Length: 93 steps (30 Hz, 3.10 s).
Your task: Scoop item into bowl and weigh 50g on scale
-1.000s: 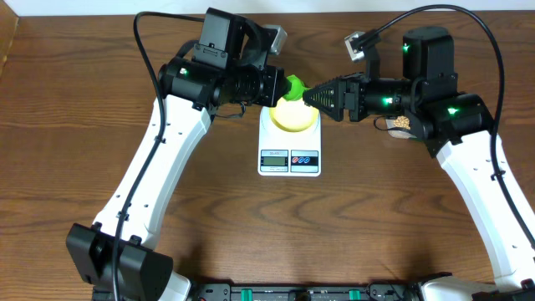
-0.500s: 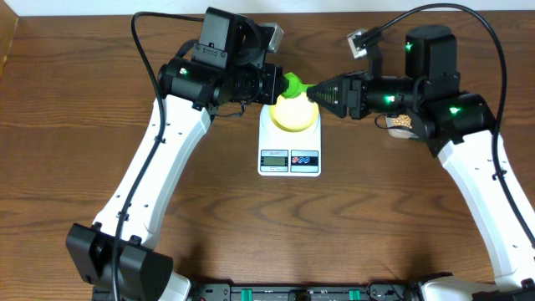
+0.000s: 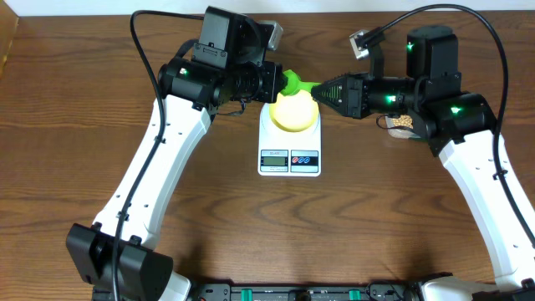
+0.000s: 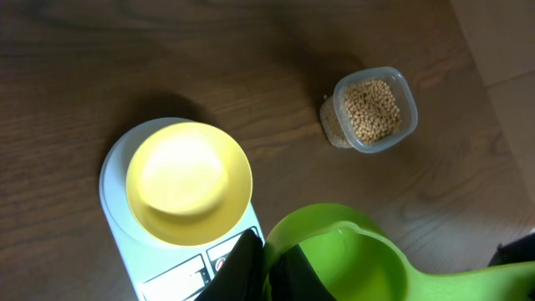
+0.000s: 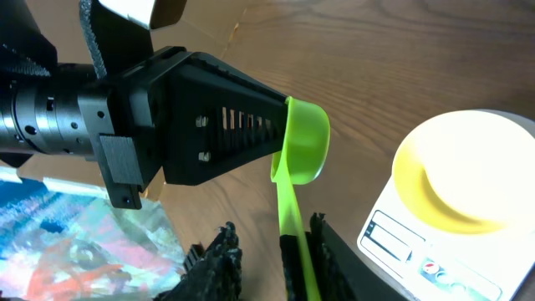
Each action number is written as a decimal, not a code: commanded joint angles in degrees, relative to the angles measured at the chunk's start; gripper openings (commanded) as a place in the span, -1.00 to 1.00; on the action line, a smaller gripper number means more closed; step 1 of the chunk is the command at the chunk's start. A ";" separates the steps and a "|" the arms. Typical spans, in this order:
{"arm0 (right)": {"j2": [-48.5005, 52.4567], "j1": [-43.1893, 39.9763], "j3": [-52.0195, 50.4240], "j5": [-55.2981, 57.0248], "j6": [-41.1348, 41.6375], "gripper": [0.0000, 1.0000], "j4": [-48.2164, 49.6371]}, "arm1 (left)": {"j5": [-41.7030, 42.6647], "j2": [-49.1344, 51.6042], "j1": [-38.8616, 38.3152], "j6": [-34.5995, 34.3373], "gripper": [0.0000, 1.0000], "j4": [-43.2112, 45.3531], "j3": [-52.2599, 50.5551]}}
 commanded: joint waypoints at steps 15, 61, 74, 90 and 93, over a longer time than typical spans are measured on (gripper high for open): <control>-0.59 -0.39 1.11 -0.13 0.15 -0.98 -0.22 | -1.84 -0.72 0.07 0.15 -0.86 0.07 0.44; -2.95 -0.52 12.13 61.42 -0.02 -0.98 -28.76 | -11.19 -3.72 -15.98 9.79 0.30 -9.88 -14.12; -2.95 -1.97 12.15 61.35 0.20 -0.98 -32.61 | -11.28 -1.64 -20.94 7.54 0.30 7.37 -28.20; -2.95 -1.95 12.15 60.92 1.09 -0.98 -34.01 | -19.93 8.20 -21.07 5.27 0.30 18.05 -30.38; -2.95 -1.95 12.15 60.81 1.27 -0.98 -34.16 | -21.88 8.55 -21.07 5.27 0.30 19.41 -30.38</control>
